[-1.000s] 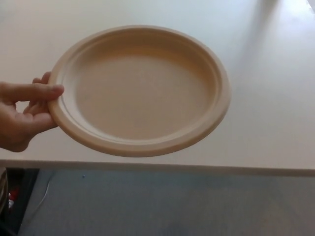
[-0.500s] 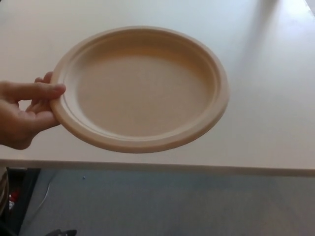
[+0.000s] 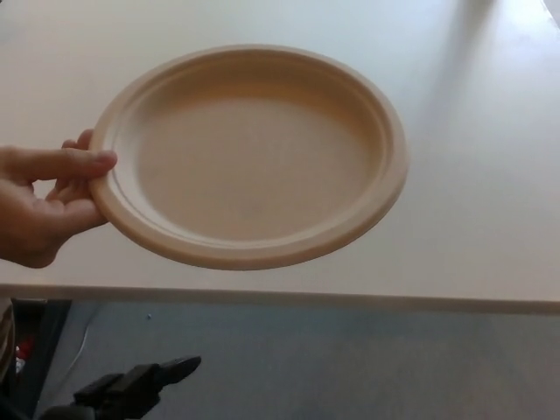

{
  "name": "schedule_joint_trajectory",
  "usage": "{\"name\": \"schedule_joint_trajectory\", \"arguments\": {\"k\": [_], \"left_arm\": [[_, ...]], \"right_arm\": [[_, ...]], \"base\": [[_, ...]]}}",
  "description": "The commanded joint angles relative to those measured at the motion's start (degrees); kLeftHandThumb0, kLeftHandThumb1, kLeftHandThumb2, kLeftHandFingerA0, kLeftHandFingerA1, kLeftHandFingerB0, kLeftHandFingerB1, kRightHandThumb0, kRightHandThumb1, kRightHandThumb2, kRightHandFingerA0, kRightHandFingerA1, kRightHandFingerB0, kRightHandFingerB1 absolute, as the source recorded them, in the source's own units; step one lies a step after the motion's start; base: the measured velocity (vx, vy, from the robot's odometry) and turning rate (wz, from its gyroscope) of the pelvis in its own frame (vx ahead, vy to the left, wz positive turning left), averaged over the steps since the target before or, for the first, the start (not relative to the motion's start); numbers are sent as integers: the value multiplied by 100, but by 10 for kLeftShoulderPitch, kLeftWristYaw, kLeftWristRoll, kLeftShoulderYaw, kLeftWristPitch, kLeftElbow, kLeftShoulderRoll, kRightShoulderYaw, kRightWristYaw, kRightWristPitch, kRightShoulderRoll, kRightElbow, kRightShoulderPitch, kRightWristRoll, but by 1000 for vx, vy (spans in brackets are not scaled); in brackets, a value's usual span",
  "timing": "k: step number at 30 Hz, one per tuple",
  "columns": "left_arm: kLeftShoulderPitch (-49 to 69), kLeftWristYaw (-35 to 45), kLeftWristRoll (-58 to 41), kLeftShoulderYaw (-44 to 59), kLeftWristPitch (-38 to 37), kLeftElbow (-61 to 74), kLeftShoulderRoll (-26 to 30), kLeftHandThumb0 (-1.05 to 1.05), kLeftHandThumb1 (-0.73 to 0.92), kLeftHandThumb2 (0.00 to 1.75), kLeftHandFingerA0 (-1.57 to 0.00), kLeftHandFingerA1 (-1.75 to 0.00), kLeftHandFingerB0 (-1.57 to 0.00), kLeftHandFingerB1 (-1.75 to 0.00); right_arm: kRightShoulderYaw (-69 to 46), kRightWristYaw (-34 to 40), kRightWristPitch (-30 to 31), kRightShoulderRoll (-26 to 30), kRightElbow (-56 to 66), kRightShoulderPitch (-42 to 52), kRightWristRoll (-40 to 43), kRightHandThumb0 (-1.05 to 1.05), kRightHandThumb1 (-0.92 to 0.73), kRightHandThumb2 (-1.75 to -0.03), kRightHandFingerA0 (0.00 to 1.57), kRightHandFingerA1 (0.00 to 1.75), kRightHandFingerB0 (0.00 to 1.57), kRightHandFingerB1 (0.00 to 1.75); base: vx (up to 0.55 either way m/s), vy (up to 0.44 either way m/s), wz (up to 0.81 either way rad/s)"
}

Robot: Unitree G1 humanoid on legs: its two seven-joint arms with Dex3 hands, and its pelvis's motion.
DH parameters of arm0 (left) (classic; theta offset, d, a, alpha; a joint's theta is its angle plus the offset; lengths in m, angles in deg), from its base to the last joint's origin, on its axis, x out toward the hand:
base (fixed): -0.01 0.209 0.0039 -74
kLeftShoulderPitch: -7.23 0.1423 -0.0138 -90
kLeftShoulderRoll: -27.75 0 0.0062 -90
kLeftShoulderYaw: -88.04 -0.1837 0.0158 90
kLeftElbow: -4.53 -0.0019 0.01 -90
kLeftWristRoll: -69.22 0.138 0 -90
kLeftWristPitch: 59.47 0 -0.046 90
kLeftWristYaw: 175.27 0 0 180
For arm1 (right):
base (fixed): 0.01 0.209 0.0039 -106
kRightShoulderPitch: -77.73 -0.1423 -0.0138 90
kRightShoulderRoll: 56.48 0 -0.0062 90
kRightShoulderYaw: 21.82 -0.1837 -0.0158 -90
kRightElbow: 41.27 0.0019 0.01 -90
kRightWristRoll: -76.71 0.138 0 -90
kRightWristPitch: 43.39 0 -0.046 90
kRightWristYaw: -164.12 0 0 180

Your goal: A person passes a plate to the robot and the robot grabs it with its left hand and places it at the centre of the table infront of it

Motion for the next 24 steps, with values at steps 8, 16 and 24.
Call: {"name": "schedule_joint_trajectory", "arguments": {"k": [8,16,24], "left_arm": [[100,-35,33,104,-215,255,-15,-69,65,60,-49,-37,-40,-34],[78,-43,-44,84,-277,279,-43,-54,47,79,-70,-56,-50,-50],[19,-71,-99,79,-343,310,-95,-40,63,60,-80,-47,-64,-40]], "right_arm": [[4,-12,3,17,-8,-19,-9,-61,-79,-63,65,59,44,46],[-4,-15,8,19,-9,-24,-1,-63,-77,-62,66,61,43,47],[-1,-10,10,20,-7,-23,-5,-62,-77,-63,69,61,44,46]], "base": [[0,0,0],[0,0,0],[0,0,0]]}}
